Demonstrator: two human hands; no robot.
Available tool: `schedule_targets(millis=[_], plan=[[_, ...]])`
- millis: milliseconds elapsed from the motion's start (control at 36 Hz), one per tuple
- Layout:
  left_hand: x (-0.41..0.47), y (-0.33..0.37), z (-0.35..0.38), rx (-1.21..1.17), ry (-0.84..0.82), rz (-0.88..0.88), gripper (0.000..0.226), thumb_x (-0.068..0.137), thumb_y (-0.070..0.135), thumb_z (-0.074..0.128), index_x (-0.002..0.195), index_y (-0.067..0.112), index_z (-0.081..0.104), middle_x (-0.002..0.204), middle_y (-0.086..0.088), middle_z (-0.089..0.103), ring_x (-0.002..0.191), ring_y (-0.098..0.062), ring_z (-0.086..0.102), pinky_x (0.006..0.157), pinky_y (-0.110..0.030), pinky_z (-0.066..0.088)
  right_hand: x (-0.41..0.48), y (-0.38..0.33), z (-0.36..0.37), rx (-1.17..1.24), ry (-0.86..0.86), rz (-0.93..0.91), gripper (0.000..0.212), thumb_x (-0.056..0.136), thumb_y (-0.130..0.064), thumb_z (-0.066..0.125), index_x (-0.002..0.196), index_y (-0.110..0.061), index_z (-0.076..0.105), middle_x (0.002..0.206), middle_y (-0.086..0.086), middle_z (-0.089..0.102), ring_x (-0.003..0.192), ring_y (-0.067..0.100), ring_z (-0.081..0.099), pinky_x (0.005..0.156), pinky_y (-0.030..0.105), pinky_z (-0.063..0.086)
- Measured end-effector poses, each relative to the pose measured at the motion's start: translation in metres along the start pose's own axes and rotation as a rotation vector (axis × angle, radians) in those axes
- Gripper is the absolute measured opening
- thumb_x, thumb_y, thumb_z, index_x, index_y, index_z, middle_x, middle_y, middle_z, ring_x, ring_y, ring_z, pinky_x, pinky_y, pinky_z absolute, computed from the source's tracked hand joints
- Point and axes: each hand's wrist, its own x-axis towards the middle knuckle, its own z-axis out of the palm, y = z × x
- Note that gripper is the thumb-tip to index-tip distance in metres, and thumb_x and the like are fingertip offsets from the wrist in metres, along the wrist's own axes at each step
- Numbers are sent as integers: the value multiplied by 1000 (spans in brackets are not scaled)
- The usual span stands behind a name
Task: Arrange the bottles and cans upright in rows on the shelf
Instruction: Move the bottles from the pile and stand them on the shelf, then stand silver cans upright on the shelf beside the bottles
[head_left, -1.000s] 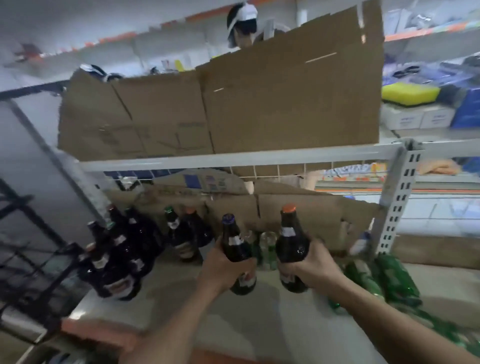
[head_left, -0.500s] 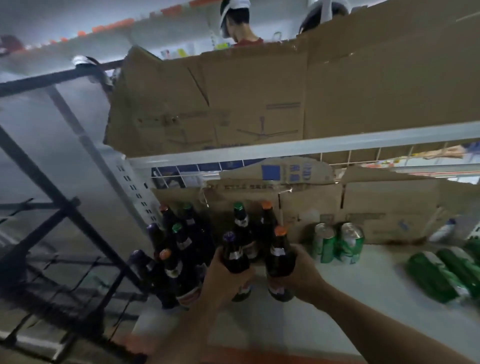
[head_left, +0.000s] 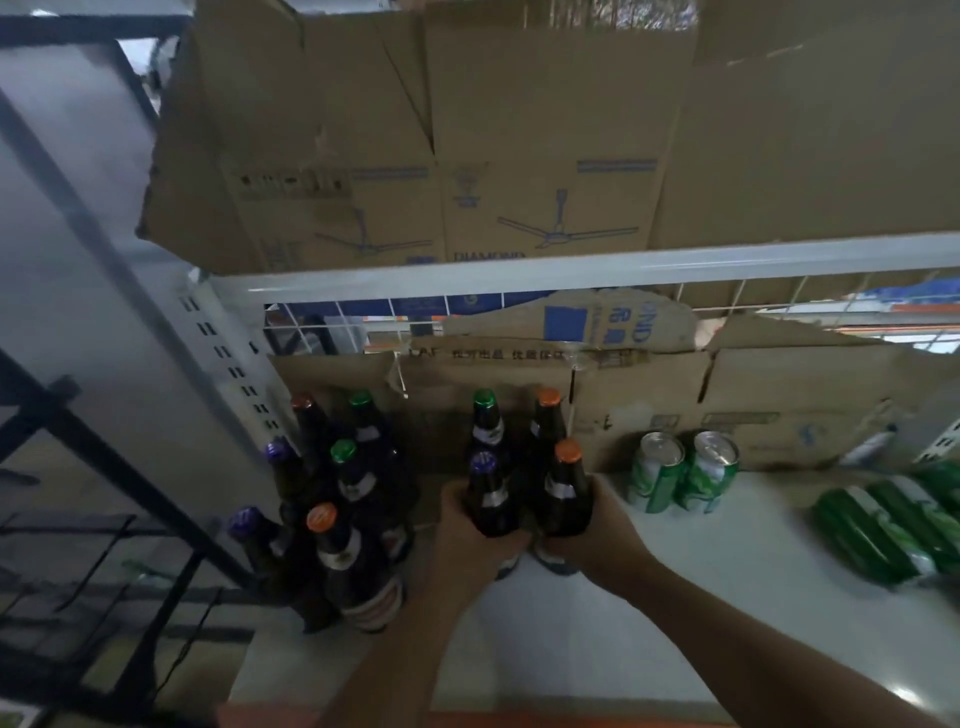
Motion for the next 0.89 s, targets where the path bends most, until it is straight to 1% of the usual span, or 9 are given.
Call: schedule_targets(millis=[83, 250, 333, 444, 528, 611, 667, 778, 889], plan=[[-6, -5, -10, 3, -142, 3, 86, 67, 2, 91, 134, 15, 40, 110, 5, 62, 80, 16, 64, 62, -8, 52, -2, 12, 3, -13, 0, 35, 44, 65, -18, 94, 90, -23, 58, 80, -6, 69, 70, 3, 64, 57, 16, 50], [-8, -28, -9, -89, -153, -96, 70, 81, 12, 84, 141, 14, 46, 112, 18, 57, 95, 3, 56, 69, -9, 52, -7, 36, -4, -128, -124, 126, 83, 61, -28, 95, 129, -24, 48, 112, -4, 69, 100, 17, 67, 87, 39, 58], [-7, -32, -6, -37, -197, -70, 105, 62, 47, 94, 149, 19, 43, 125, 17, 60, 111, -8, 62, 90, -26, 56, -1, 32, -4, -180, -158, 83, 93, 53, -44, 87, 136, -21, 51, 120, -2, 69, 107, 20, 65, 89, 33, 51], [-6, -24, -5, -10, -145, -24, 60, 88, 32, 78, 137, 27, 44, 112, 15, 59, 94, -2, 59, 77, -15, 50, 6, 31, -4, -216, -207, 55, 94, 51, -55, 78, 137, -24, 54, 123, 0, 69, 110, 22, 65, 97, 42, 53], [-3, -24, -1, -2, -125, 39, 42, 101, 10, 60, 139, 18, 43, 128, -9, 59, 109, -21, 61, 70, -13, 52, 8, 30, -3, -256, -231, 60, 95, 52, -64, 77, 136, -27, 54, 123, -2, 70, 108, 20, 66, 96, 42, 54], [-8, -20, -1, -54, -181, 67, 44, 92, -14, 61, 115, 22, 51, 115, 2, 61, 93, -5, 65, 68, -16, 56, 10, 32, -2, -274, -226, 74, 96, 47, -66, 74, 133, -30, 55, 119, -4, 70, 104, 20, 66, 94, 42, 55], [-9, -17, -2, -72, -211, 41, 58, 86, -22, 63, 127, 14, 47, 116, 5, 58, 94, -1, 62, 67, -12, 55, 10, 33, -1, -272, -221, 79, 98, 46, -66, 74, 135, -30, 53, 120, -3, 70, 105, 21, 66, 95, 43, 54], [-6, -20, -2, -61, -181, 50, 74, 81, -22, 69, 139, 12, 40, 125, 4, 57, 95, 5, 64, 70, -14, 56, 9, 36, 0, -274, -221, 77, 91, 55, -58, 80, 138, -30, 51, 122, -3, 69, 109, 24, 66, 96, 44, 53], [-8, -9, -6, -5, -155, -65, 48, 87, 6, 78, 122, 24, 50, 111, 13, 59, 91, 3, 56, 72, -14, 50, 12, 34, -7, -264, -239, 84, 81, 54, -53, 87, 127, -28, 62, 115, -6, 73, 105, 19, 68, 95, 41, 55]])
